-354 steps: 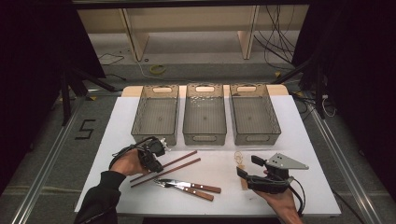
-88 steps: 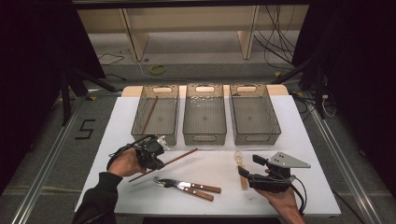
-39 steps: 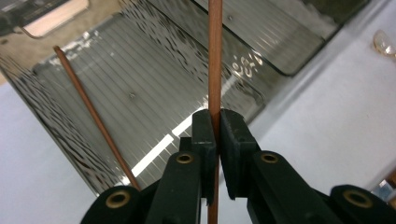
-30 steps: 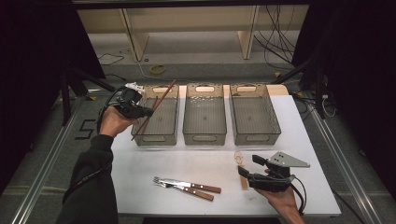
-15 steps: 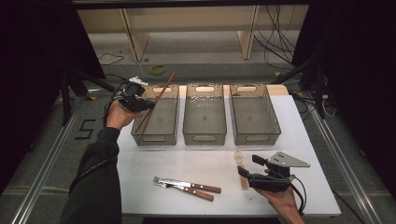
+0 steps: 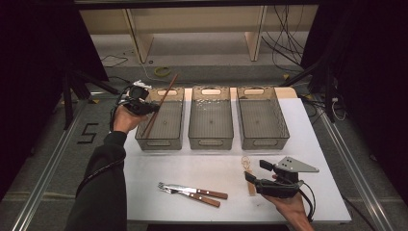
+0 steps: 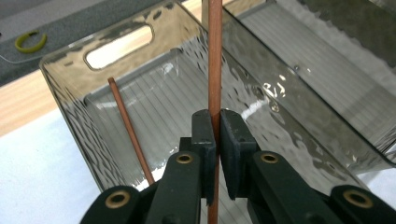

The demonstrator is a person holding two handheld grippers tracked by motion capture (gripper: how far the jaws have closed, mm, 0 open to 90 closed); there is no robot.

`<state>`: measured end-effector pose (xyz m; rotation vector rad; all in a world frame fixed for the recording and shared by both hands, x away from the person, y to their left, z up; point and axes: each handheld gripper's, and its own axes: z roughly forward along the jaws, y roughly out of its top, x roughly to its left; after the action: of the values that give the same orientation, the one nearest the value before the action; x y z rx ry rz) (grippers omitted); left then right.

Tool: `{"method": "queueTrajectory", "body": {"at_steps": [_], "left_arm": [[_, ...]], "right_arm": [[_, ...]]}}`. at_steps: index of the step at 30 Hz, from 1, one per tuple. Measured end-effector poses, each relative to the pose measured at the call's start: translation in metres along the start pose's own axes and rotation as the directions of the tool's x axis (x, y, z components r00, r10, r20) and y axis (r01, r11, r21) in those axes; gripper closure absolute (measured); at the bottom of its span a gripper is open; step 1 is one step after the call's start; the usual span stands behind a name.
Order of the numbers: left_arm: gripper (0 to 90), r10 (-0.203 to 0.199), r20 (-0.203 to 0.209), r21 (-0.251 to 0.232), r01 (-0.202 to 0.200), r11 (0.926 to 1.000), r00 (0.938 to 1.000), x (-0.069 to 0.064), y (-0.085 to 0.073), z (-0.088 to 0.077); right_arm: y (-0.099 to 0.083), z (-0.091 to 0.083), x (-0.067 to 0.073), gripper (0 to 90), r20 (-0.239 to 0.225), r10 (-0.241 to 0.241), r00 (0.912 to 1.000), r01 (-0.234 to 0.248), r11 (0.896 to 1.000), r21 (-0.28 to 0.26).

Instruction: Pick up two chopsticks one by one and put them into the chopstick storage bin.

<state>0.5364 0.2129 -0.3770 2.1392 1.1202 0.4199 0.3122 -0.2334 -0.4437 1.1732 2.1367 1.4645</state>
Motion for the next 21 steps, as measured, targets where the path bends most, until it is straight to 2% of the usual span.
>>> {"method": "queueTrajectory", "body": {"at_steps": [8,17,21], "left_arm": [[84.1,-0.037,0.005,0.014,0.037,0.9992,0.9993,0.003,-0.009,0.009],[83.9,-0.059,0.001,0.027,0.059,0.9979,0.9982,0.005,-0.016,0.016],[83.7,-0.057,0.005,0.041,0.057,0.9975,0.9983,0.005,-0.019,0.020]], "right_arm": [[0.000,0.000,0.000,26.5,0.000,-0.002,1.0000,0.002,1.000,-0.002],[0.000,0.000,0.000,26.5,0.000,-0.002,1.0000,0.002,1.000,-0.002],[0.000,0.000,0.000,26.5,0.000,-0.002,1.0000,0.002,1.000,-0.002]]}}
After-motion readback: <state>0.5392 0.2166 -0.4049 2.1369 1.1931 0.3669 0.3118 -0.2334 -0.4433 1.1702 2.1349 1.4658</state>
